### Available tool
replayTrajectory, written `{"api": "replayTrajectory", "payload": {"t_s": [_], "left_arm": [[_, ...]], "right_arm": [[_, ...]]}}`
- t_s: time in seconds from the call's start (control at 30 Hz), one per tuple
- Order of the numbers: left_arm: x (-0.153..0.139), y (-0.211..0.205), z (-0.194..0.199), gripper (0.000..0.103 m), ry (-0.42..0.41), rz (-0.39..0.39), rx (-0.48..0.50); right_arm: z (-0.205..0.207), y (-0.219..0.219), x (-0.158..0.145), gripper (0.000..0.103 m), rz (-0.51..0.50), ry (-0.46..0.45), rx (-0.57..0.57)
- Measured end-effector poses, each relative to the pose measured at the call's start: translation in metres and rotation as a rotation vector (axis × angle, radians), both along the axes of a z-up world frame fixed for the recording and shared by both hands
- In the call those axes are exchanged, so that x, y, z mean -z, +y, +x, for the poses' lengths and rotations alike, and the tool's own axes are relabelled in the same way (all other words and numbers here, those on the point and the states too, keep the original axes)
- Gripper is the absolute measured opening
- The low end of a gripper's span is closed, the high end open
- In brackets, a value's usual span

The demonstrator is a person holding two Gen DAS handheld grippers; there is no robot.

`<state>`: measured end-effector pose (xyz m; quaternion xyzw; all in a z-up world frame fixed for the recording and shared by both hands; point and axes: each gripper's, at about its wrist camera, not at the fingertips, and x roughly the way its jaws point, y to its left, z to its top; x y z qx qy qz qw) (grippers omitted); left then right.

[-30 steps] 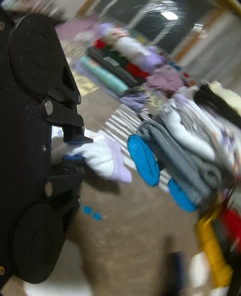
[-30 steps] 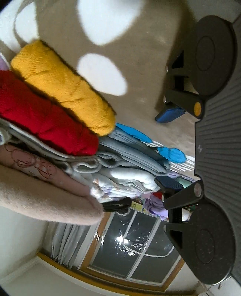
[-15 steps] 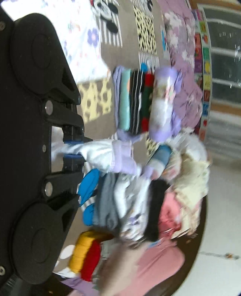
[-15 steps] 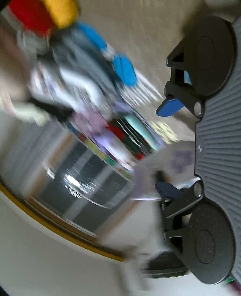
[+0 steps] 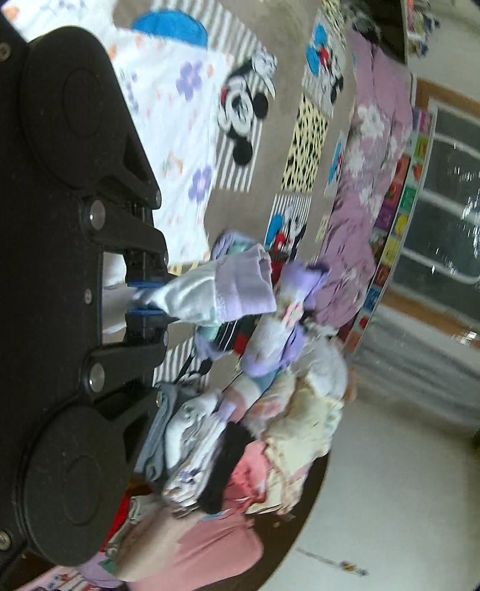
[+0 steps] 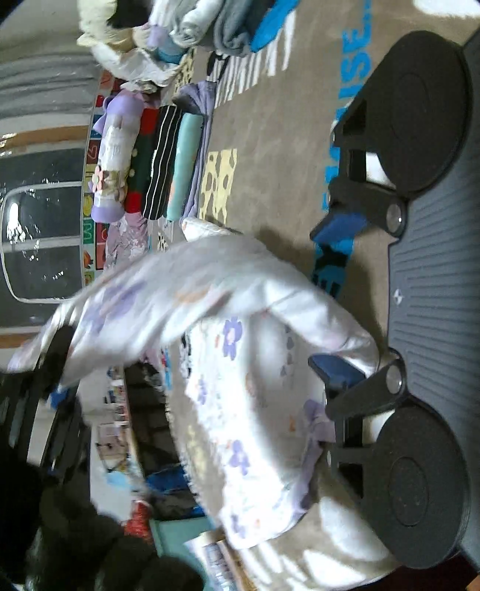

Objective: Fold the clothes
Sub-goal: 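Lift the held corner and fold it over the garment with the left tool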

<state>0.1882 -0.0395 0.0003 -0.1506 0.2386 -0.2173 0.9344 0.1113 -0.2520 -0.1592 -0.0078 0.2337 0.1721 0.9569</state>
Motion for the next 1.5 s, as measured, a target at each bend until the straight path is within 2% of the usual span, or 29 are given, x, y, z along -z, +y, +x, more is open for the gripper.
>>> {"api": "replayTrajectory", "payload": {"t_s": [0.13,0.27,0.53,0.73,0.97,1.17,1.27,1.5], "left_arm": [[0.007,0.031,-0.01,0.009,0.004,-0.034,-0.066],[0.02,0.06,-0.02,0.009,0.017,-0.101,-0.124],[0.034,0.1,-0.036,0.009,0.023,-0.121,-0.152],[0.059,0.129,-0.035,0.009,0.068,-0.113,-0.22],[0.11,0.148,-0.029,0.009,0.202,-0.08,-0.273],[0.103,0.152,-0.036,0.009,0.165,-0.066,-0.274],[0.109,0.148,-0.033,0.009,0.177,-0.012,-0.277],[0.123,0.143,-0.029,0.011,0.186,0.053,-0.277]], "right_arm": [[0.001,0.006,0.002,0.059,-0.062,0.001,0.009],[-0.002,0.012,0.005,0.059,-0.118,-0.008,-0.001],[-0.009,0.021,0.006,0.059,-0.172,-0.032,-0.025],[-0.012,0.026,0.006,0.059,-0.204,-0.046,-0.04],[-0.016,0.029,0.006,0.058,-0.233,-0.062,-0.057],[-0.02,0.031,0.006,0.058,-0.251,-0.077,-0.073],[-0.022,0.032,0.006,0.059,-0.27,-0.084,-0.087],[-0.038,0.026,-0.003,0.058,-0.294,-0.098,-0.209]]}}
